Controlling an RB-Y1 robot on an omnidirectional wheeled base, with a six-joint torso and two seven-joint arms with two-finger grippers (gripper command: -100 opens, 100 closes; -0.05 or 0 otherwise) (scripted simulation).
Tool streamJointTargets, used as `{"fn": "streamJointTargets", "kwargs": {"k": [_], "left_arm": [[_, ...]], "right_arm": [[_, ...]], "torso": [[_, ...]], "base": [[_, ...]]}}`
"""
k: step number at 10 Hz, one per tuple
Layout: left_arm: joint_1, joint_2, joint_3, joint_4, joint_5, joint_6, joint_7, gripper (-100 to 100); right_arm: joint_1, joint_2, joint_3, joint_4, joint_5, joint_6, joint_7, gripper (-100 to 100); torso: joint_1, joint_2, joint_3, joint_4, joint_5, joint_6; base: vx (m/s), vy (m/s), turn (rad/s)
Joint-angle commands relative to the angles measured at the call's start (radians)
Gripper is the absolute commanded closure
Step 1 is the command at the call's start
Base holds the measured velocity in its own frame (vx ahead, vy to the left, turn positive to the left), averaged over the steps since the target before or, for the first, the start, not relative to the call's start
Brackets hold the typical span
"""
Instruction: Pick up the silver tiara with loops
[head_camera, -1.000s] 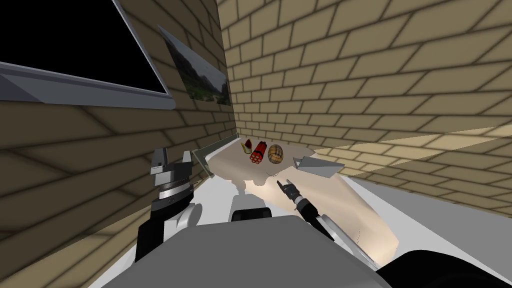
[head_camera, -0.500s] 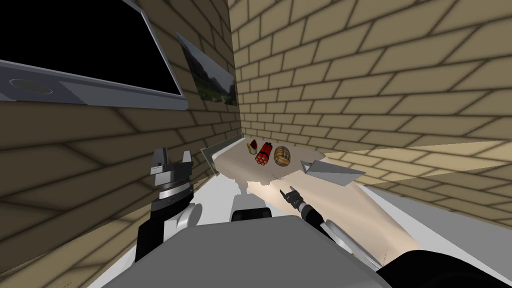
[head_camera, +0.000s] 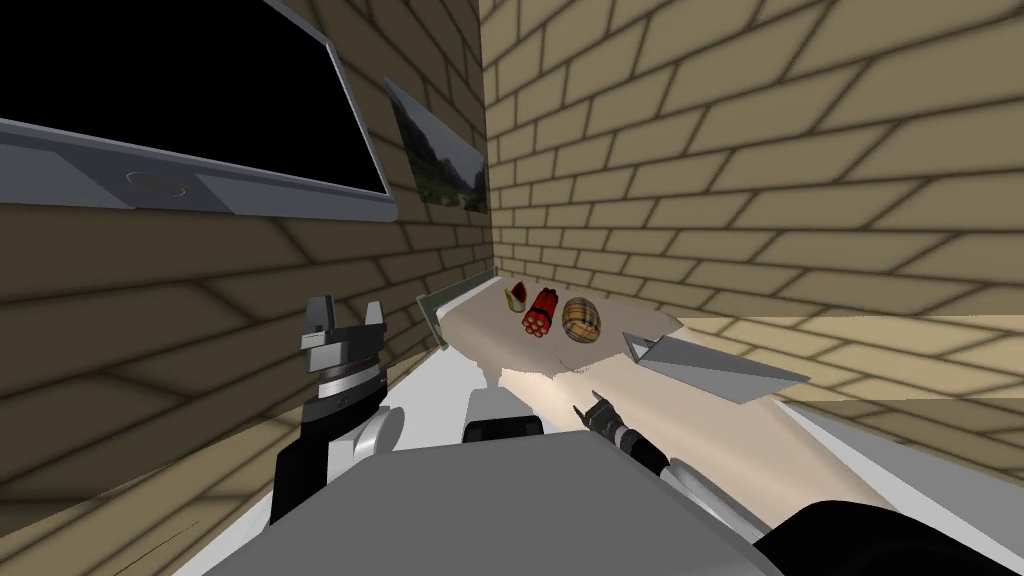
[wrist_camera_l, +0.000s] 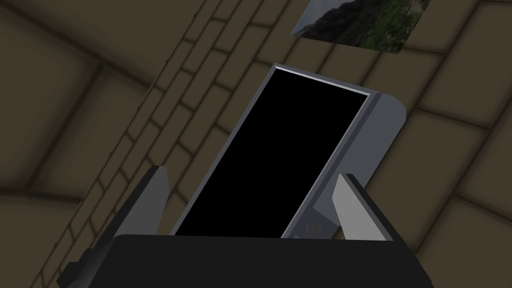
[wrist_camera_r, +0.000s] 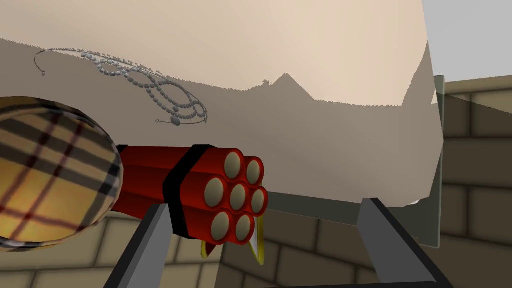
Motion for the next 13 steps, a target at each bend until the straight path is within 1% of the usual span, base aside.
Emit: {"fn": "streamJointTargets", "kwargs": {"k": [1,4,6,10,12,13], "left_arm": [[0.0,0.0,0.0,0.0,0.0,0.0,0.0,0],[0.0,0.0,0.0,0.0,0.0,0.0,0.0,0],[0.0,0.0,0.0,0.0,0.0,0.0,0.0,0],[0.0,0.0,0.0,0.0,0.0,0.0,0.0,0],[0.0,0.0,0.0,0.0,0.0,0.0,0.0,0],[0.0,0.0,0.0,0.0,0.0,0.0,0.0,0]], "right_arm": [[0.007,-0.023,0.022,-0.009,0.008,0.035,0.025,-100],[0.032,-0.112,0.077,0.035,0.026,0.093,0.101,-100],[0.046,-0.163,0.109,0.061,0.033,0.126,0.143,-100],[0.066,-0.25,0.165,0.103,0.039,0.179,0.209,-100],[0.074,-0.284,0.189,0.12,0.038,0.199,0.234,-100],[0.081,-0.313,0.211,0.133,0.037,0.214,0.253,-100]], "torso": [[0.0,0.0,0.0,0.0,0.0,0.0],[-0.002,0.0,0.0,0.0,0.0,0.0],[0.0,-0.002,-0.001,-0.001,0.0,0.0],[-0.003,-0.004,-0.003,-0.001,-0.001,0.0],[-0.003,-0.001,-0.001,0.0,-0.001,0.0],[-0.003,-0.001,-0.001,0.0,-0.001,0.0]], "base": [[0.098,0.054,0.054],[0.124,0.04,0.155],[0.181,0.057,0.137],[0.185,0.012,0.096],[0.131,0.007,0.064],[0.182,0.004,0.107]]}}
